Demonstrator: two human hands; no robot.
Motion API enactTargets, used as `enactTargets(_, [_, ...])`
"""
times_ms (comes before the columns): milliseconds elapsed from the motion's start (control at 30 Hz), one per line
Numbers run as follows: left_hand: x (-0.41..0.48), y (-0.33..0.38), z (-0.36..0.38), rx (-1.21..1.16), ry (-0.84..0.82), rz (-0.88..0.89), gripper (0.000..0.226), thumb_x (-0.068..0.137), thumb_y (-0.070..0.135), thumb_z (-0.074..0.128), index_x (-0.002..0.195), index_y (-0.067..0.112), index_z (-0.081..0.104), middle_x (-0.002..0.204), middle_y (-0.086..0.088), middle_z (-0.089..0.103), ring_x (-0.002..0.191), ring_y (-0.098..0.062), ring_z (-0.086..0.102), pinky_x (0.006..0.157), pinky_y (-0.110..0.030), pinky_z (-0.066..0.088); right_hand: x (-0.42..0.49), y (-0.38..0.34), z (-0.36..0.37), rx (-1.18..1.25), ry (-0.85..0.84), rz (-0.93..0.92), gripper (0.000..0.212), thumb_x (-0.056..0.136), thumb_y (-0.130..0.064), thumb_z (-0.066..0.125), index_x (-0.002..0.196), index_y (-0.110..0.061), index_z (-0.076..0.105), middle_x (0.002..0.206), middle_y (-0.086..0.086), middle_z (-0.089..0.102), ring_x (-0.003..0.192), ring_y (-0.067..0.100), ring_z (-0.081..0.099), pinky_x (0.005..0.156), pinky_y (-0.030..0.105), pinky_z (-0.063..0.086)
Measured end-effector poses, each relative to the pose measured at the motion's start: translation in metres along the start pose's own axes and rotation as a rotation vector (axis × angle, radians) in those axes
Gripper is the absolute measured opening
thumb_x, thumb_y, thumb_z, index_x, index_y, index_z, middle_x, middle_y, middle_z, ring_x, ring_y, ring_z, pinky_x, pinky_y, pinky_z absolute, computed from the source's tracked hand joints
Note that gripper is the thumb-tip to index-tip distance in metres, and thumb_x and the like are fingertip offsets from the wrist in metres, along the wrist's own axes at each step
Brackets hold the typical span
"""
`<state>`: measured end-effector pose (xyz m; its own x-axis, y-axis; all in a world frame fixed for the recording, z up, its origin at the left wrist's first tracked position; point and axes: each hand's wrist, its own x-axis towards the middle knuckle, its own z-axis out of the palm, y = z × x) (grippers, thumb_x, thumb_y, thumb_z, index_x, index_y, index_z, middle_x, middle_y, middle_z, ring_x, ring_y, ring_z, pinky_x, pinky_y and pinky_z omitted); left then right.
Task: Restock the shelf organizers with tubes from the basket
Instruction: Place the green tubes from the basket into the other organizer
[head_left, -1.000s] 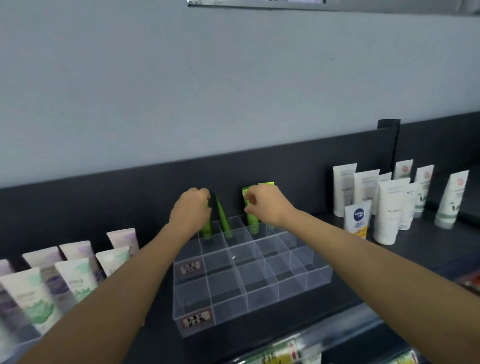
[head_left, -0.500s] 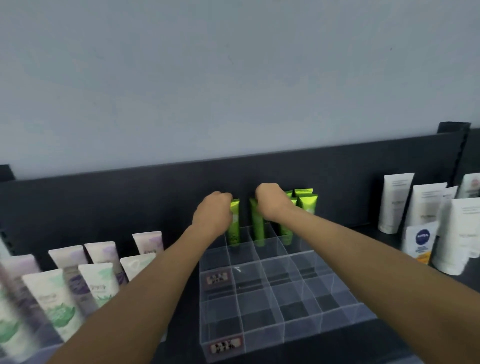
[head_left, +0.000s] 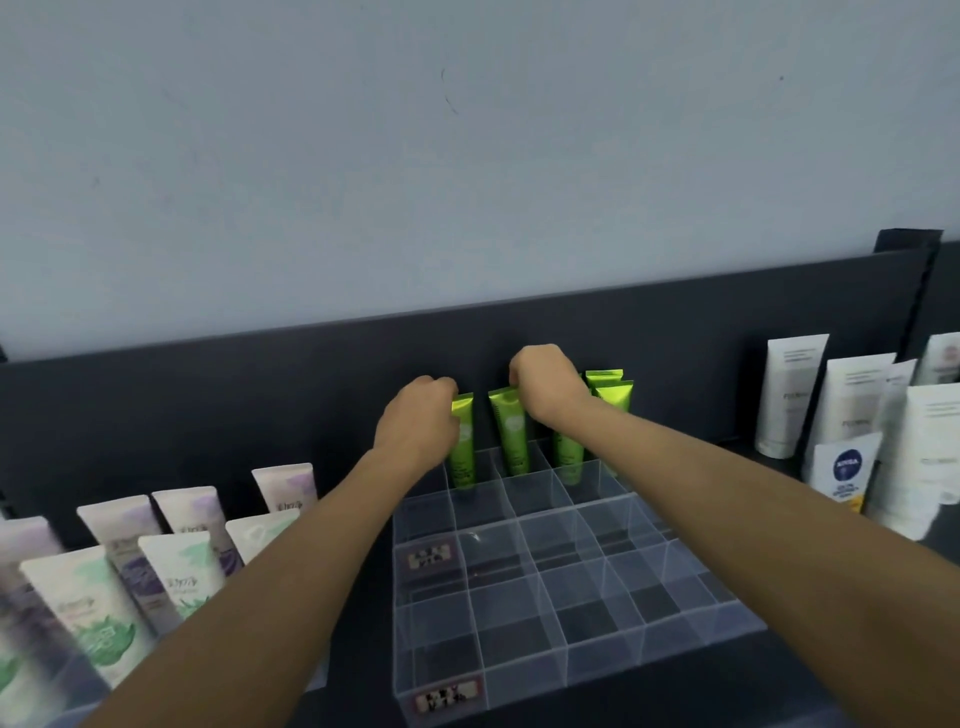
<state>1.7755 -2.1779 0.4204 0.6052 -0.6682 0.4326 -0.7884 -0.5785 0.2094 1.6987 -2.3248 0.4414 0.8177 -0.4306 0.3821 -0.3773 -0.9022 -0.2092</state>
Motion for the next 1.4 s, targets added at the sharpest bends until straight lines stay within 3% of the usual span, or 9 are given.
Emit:
enactTargets(300, [-0.005,0.005,-0.003,-0.011,0.022,0.011,0.020,0.086,0.006,0.056,0.105,0.002,0.060,0.099,-0.011,0.058,0.085,-0.028,0.058,0.072,-0.044,0.054,0.002,0.006,-0.008,0.008,-0.016,0.028,0.034,0.079,0.015,0.041,0.098,0.003,0.066,0.093,0.018,0.064,0.091,0.035,0.061,0.068,0.033,0.050])
enactTargets(633, [-0.026,0.042,-0.013,-0.054,0.023,0.054,0.033,0.088,0.017,0.057,0.120,0.009,0.057,0.110,-0.008,0.057,0.096,-0.026,0.057,0.079,-0.041,0.052,-0.043,0.026,-0.039,0.117,0.093,0.028,0.030,0.083,0.003,0.054,0.110,-0.008,0.064,0.111,0.011,0.062,0.101,0.030,0.060,0.084,0.040,0.053])
enactTargets(767, [-0.049,0.082,-0.007,-0.113,0.032,0.139,0.024,0.084,0.020,0.059,0.104,0.007,0.063,0.096,-0.008,0.059,0.089,-0.026,0.057,0.074,-0.040,0.051,-0.098,0.050,-0.051,0.171,0.120,0.074,0.025,0.083,-0.004,0.057,0.105,-0.012,0.067,0.107,0.007,0.066,0.098,0.025,0.061,0.083,0.038,0.053])
enactTargets(900, [-0.079,0.133,0.013,-0.207,-0.004,0.263,0.028,0.082,0.025,0.061,0.107,0.012,0.064,0.101,-0.008,0.064,0.094,-0.026,0.059,0.079,-0.039,0.051,-0.168,0.084,-0.060,0.189,0.152,0.151,0.022,0.081,-0.007,0.060,0.099,-0.010,0.071,0.104,0.009,0.070,0.100,0.026,0.063,0.086,0.037,0.052])
enactTargets(1100, [-0.134,0.220,0.053,-0.289,-0.129,0.477,0.034,0.085,0.028,0.061,0.115,0.012,0.063,0.110,-0.010,0.065,0.104,-0.026,0.058,0.086,-0.037,0.048,-0.279,0.140,-0.071,0.211,0.151,0.323,0.019,0.083,-0.010,0.065,0.101,-0.006,0.071,0.105,0.012,0.072,0.100,0.026,0.064,0.088,0.031,0.050])
enactTargets(1233, [-0.186,0.271,0.091,-0.371,-0.236,0.579,0.026,0.085,0.027,0.062,0.106,0.012,0.065,0.099,-0.009,0.063,0.092,-0.027,0.060,0.079,-0.043,0.051,-0.357,0.180,-0.058,0.196,0.110,0.467,0.014,0.082,-0.009,0.063,0.092,-0.005,0.072,0.095,0.012,0.073,0.095,0.026,0.066,0.083,0.033,0.050])
enactTargets(1400, [-0.245,0.309,0.150,-0.385,-0.451,0.661,0.029,0.088,0.031,0.060,0.111,0.014,0.064,0.105,-0.006,0.064,0.098,-0.026,0.060,0.081,-0.040,0.051,-0.453,0.223,-0.019,0.241,-0.014,0.700,0.015,0.086,-0.009,0.062,0.097,-0.006,0.071,0.099,0.010,0.072,0.095,0.024,0.065,0.084,0.029,0.050])
